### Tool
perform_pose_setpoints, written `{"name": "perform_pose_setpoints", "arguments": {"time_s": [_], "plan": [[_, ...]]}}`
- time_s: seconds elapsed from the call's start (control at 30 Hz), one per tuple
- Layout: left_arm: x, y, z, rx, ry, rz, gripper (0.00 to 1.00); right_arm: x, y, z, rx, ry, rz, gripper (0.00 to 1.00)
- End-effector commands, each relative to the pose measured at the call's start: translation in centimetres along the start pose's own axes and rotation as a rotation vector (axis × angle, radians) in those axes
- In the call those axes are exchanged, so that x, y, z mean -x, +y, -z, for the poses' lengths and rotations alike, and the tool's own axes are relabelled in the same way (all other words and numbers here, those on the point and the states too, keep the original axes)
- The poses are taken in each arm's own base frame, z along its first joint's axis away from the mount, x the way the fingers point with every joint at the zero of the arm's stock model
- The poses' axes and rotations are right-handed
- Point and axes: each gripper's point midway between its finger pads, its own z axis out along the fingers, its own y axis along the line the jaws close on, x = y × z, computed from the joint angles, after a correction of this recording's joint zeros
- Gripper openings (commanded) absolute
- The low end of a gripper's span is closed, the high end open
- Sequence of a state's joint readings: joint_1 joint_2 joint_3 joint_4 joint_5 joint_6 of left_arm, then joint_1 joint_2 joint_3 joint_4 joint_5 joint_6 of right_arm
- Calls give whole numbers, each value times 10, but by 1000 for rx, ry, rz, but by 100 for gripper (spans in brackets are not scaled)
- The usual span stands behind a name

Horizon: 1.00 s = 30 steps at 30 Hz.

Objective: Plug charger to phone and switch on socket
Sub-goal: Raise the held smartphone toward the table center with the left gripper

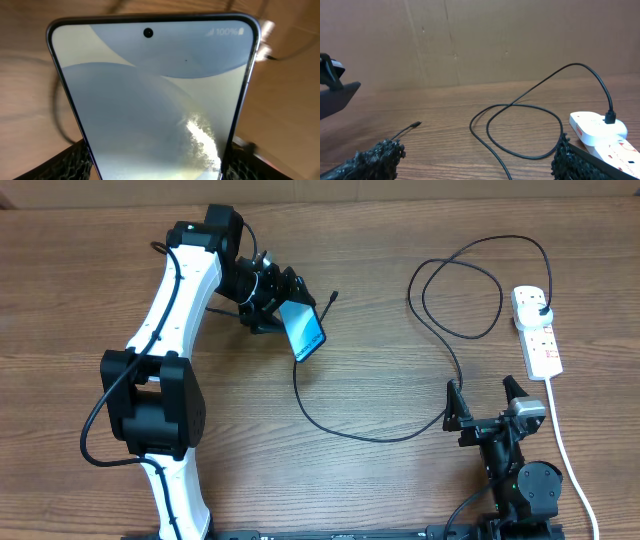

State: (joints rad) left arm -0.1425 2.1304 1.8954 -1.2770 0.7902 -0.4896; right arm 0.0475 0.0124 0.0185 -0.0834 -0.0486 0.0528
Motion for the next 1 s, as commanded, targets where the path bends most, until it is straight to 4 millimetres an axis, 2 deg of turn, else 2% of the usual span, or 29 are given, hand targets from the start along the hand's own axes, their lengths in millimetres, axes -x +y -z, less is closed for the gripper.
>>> {"name": "perform_pose_setpoints", "arguments": {"time_s": [0.0,0.1,0.4,0.67,0.97], "plan": [[-17,-37,11,-188,95,74,77,-2,0,0,3,-2,-2,100],[-25,-45,14,-230,145,147,77,-2,0,0,3,-2,-2,100],[-44,-59,22,-322,252,213,78,-2,0,0,3,-2,-2,100],[-50,-73,29,-408,301,214,77,-2,0,0,3,-2,-2,100],[-52,-76,31,-424,312,218,79,-2,0,0,3,-2,-2,100]]}}
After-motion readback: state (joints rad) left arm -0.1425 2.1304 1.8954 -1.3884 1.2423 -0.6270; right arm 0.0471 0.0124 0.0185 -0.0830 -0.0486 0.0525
